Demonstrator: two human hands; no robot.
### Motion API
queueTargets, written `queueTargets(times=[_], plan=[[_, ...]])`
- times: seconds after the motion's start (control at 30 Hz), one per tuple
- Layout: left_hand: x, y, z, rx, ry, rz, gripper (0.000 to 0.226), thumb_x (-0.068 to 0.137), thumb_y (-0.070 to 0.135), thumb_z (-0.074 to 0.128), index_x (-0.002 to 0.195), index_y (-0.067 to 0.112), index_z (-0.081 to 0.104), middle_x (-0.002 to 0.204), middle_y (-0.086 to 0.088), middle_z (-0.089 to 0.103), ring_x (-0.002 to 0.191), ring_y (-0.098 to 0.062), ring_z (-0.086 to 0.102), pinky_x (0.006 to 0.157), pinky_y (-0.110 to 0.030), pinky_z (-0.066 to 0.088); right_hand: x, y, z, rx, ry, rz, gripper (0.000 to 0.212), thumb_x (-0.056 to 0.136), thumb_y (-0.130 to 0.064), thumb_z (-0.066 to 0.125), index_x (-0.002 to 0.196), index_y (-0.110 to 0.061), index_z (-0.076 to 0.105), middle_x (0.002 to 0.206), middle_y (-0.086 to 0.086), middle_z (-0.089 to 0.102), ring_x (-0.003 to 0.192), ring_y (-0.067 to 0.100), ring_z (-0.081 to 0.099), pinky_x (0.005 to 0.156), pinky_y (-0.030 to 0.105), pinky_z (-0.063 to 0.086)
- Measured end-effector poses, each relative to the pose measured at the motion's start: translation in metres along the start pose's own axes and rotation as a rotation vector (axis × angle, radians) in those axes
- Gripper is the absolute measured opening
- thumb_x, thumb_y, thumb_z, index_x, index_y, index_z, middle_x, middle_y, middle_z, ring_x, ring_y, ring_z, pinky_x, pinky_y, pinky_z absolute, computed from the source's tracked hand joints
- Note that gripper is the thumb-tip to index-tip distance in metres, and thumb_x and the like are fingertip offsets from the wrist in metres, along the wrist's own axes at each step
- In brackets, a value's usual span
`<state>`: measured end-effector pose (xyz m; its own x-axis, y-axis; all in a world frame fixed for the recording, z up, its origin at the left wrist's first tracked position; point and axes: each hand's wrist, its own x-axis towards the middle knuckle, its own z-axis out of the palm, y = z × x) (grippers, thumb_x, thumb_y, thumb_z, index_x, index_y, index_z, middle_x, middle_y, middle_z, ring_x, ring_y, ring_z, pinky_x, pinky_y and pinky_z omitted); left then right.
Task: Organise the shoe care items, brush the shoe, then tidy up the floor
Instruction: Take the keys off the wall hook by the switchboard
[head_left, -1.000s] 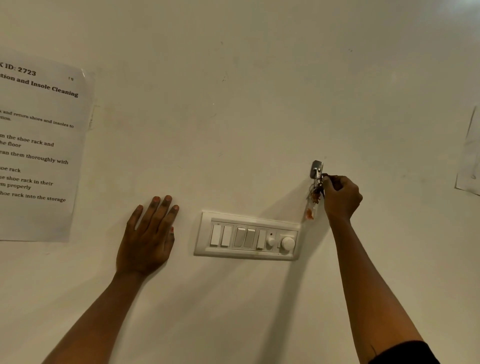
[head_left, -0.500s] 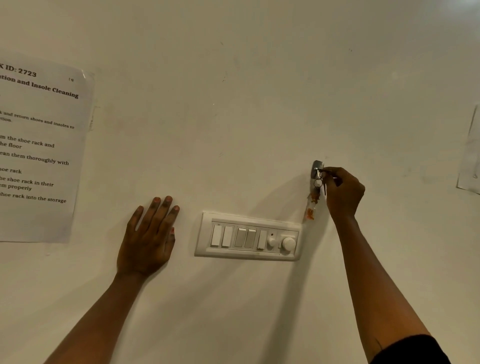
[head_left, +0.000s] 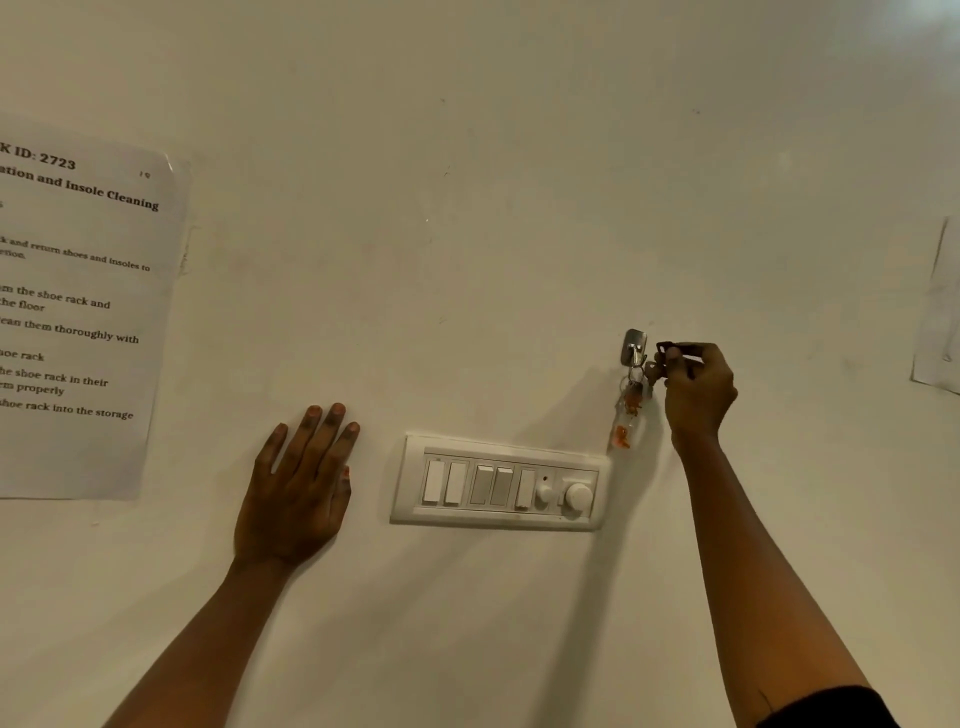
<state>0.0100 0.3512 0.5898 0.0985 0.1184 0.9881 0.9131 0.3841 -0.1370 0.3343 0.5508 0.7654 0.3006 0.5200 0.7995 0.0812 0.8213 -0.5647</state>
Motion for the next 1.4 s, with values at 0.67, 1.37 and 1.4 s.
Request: queueTargets(times=[0.67, 1.37, 1.4], plan=[[-0.001, -0.001, 0.001, 0.008, 0.006, 0.004, 0.048, 0.092, 0.020, 0.039, 0.138, 0.009, 0.040, 0.145, -0.013, 0.041, 0.136, -0.028, 0.034, 0.109, -0.048, 0.027, 0.015, -0.010, 0.003, -0.195, -0.258, -0.006, 0.015, 0.089, -0.012, 0.062, 0.103, -0.008, 0.065, 0.092, 0.010, 0.069, 0.077, 0.019, 0.063, 0.072, 0.016, 0.052], [-0.004, 0.001, 0.000, 0.021, 0.008, 0.015, 0.048, 0.092, 0.019, 0.040, 0.139, 0.008, 0.040, 0.145, -0.014, 0.041, 0.136, -0.029, 0.032, 0.111, -0.047, 0.023, -0.059, 0.023, -0.011, -0.599, -0.163, -0.588, 0.028, 0.070, 0.006, 0.060, 0.085, -0.014, 0.072, 0.086, 0.001, 0.073, 0.100, 0.029, 0.063, 0.086, 0.026, 0.020], [-0.006, 0.000, -0.001, 0.013, -0.011, 0.014, 0.048, 0.093, 0.019, 0.040, 0.139, 0.008, 0.039, 0.145, -0.014, 0.040, 0.137, -0.029, 0.031, 0.111, -0.047, 0.022, -0.071, 0.021, -0.011, -0.578, -0.159, -0.570, 0.027, 0.071, 0.004, 0.059, 0.083, -0.015, 0.072, 0.086, 0.000, 0.073, 0.098, 0.028, 0.062, 0.085, 0.023, 0.018]])
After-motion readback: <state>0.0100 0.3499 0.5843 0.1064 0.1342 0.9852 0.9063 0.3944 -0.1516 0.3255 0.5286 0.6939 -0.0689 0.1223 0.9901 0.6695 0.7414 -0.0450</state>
